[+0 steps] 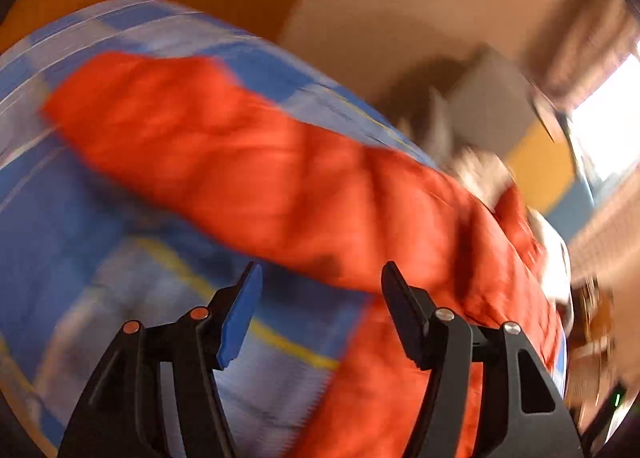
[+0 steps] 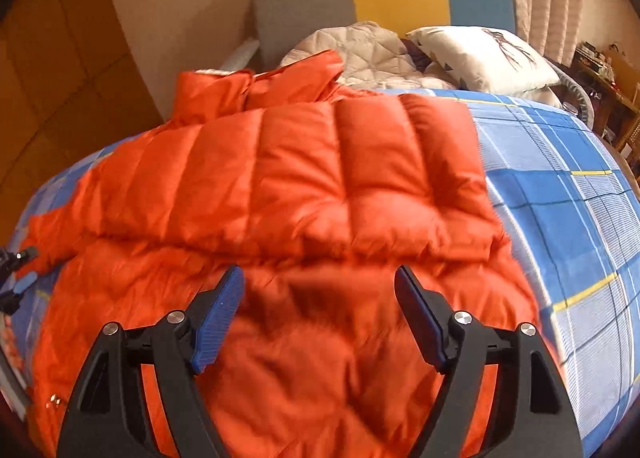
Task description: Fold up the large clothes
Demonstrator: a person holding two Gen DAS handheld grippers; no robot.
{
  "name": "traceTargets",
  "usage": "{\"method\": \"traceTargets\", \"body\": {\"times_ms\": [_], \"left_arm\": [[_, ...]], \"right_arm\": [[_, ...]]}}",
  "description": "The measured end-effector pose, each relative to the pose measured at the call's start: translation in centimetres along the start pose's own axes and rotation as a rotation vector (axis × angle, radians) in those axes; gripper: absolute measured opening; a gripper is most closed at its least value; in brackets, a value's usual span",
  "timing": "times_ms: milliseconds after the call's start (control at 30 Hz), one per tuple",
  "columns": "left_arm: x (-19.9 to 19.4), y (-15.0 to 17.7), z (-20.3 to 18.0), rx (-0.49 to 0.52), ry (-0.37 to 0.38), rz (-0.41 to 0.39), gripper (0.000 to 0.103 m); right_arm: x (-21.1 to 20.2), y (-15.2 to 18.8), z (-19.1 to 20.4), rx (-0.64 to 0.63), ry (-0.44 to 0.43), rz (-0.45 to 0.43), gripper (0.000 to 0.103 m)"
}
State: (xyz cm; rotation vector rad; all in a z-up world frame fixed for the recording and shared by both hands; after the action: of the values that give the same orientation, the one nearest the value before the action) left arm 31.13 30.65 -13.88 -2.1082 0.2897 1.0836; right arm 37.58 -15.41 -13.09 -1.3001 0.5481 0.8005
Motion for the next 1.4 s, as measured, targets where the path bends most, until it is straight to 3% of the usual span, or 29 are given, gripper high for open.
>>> {"method": "traceTargets", "body": {"times_ms": [200,333,467,500,533,567,667,767,833,1033,1200,1367,1400], "left_arm": [[0.1,-3.7,11.2,-0.265,-0.097,-0.042,0.066],[1.1,-5.9,15.4,-0.385,-0.107,-0.064,0.066],[2.9,-8.3,17.7,-0.430,-0.119,-0.078,0.060],[3.2,-8.8,18.1,-0.424,-0.114,-0.081,0.051],[3.9,-9.5,18.4,-0.411,-0.128,-0.075,0.026],[4.2,-9.9,18.7,-0.402,-0.114,-0.064,0.015],[3.9,-10.8,18.2,-0.375,-0.093,-0.097,0.004],[1.6,-11.8,15.2,-0.264,-0.028,-0.172,0.003],[-0.7,-12.4,11.8,-0.176,0.057,-0.220,0.003],[-4.7,-10.6,-1.3,0.104,0.272,-0.265,0.002],[-5.5,-4.0,-12.3,0.348,0.436,-0.190,0.002],[-3.3,3.3,-18.8,0.538,0.492,-0.048,0.003],[-2.9,4.4,-19.3,0.561,0.489,-0.025,0.008]], "right_arm": [[-0.1,2.0,2.2,-0.021,-0.003,0.035,0.077],[-0.1,2.8,2.6,-0.018,0.013,0.054,0.077],[-0.2,2.9,2.5,-0.012,0.030,0.063,0.077],[-0.2,2.9,2.5,-0.013,0.039,0.063,0.077],[-0.2,3.0,2.5,-0.011,0.046,0.065,0.077],[-0.2,3.0,2.4,-0.009,0.049,0.069,0.077],[-0.1,3.1,2.3,-0.006,0.062,0.075,0.077],[-0.2,3.2,2.2,-0.001,0.064,0.072,0.077],[-0.4,3.2,2.0,0.007,0.060,0.068,0.077],[-1.2,3.3,1.6,0.037,0.023,0.052,0.077],[-2.2,3.3,0.4,0.066,0.007,0.032,0.077],[-3.0,3.2,-1.5,0.124,-0.004,0.013,0.077],[-3.1,3.1,-1.8,0.133,-0.007,0.011,0.077]]}}
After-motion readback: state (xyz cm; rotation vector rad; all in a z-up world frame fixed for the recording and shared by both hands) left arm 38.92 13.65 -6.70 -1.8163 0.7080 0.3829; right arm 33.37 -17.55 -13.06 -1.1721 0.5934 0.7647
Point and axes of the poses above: each gripper's, at about its wrist camera, not at the fingertips, and x roughly the way its jaws point, z to its left, y to its underside, the point moved 5 cm from there along x, roughly the way its jaws point, and after that the axes turned 6 degrees about -y, right-handed, at the moved point
